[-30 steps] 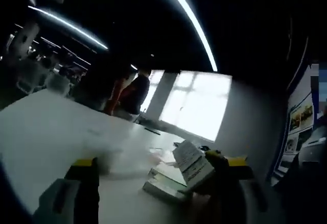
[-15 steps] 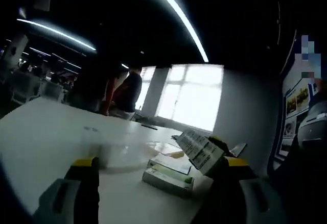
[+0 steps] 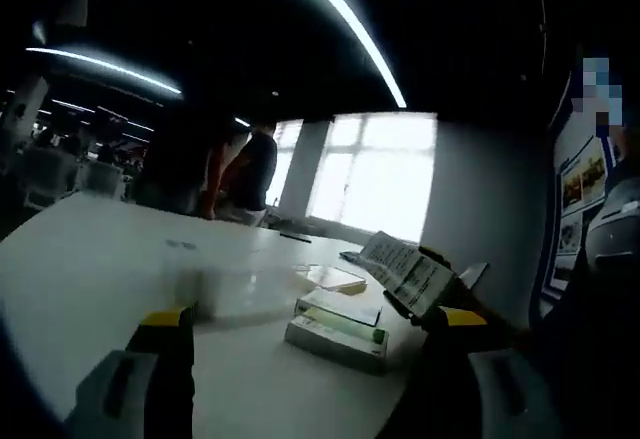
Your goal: Arrange the small medicine boxes into an aligned row inside the storage area until every box is upright, visible, and separated from the surrounding clutter.
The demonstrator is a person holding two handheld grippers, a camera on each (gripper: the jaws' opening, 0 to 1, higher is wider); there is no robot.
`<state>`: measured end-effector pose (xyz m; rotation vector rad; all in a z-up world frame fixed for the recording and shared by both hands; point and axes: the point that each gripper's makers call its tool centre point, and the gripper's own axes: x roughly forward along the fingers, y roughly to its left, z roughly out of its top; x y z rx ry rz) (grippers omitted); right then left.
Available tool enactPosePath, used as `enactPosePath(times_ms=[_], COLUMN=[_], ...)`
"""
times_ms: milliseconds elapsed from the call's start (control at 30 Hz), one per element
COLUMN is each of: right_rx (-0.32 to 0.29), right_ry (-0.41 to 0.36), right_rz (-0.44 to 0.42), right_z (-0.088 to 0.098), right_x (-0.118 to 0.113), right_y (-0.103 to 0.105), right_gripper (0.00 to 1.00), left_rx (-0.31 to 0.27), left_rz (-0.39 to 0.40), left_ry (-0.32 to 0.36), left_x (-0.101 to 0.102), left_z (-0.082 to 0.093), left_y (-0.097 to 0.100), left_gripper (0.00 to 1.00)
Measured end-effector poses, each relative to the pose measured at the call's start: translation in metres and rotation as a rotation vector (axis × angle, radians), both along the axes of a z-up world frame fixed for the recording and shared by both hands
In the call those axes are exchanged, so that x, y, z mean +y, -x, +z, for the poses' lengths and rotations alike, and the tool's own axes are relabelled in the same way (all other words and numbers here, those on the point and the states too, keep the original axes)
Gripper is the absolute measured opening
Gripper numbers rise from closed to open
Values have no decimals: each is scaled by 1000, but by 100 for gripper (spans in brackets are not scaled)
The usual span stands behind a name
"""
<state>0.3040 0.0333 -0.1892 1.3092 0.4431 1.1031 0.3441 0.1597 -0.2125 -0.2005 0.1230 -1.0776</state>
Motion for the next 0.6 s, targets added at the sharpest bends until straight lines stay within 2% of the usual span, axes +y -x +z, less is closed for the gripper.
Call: enactPosePath(times_ms=[167, 233, 300, 600], right_rx=[-2, -3, -8, -14], right_ry=[13, 15, 16, 17], right_rz=[0, -3, -12, -31], right_z=[-2, 0, 4, 14], right_x=[-4, -3, -7, -7], right_y=[1, 5, 3, -9], right_gripper=[35, 35, 35, 35], left_rx=[-26, -38, -57, -65], left_rz=[2, -7, 15, 12], left_ry=[-24, -90, -99, -71], left_x=[-1, -1, 1, 4], left_z=[0, -7, -5, 6], left_y=[4, 6, 5, 15], left_gripper=[100, 100, 100, 100])
